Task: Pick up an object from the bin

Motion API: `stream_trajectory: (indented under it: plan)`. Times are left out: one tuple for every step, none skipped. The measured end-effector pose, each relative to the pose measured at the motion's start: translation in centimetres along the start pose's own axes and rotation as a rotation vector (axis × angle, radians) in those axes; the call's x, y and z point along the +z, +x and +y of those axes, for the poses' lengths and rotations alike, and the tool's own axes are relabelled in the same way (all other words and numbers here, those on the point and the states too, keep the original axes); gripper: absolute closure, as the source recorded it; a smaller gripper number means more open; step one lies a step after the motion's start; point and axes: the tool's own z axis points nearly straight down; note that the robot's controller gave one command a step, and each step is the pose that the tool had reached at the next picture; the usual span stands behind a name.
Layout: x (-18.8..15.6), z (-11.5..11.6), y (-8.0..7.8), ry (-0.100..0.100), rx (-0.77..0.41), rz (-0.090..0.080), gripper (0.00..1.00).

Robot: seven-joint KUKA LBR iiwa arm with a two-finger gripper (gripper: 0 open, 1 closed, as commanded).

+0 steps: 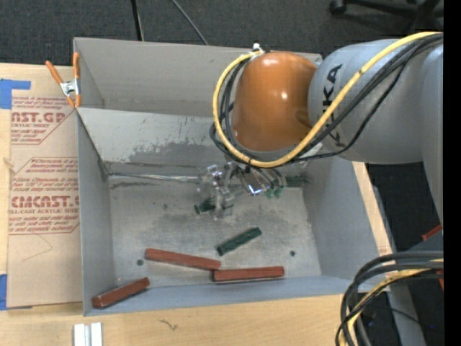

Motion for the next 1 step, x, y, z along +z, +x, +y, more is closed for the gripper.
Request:
stream_trajectory:
  plan:
    - [-0.62, 0.05, -0.11, -0.001, 0.0, 0.003, 1.0]
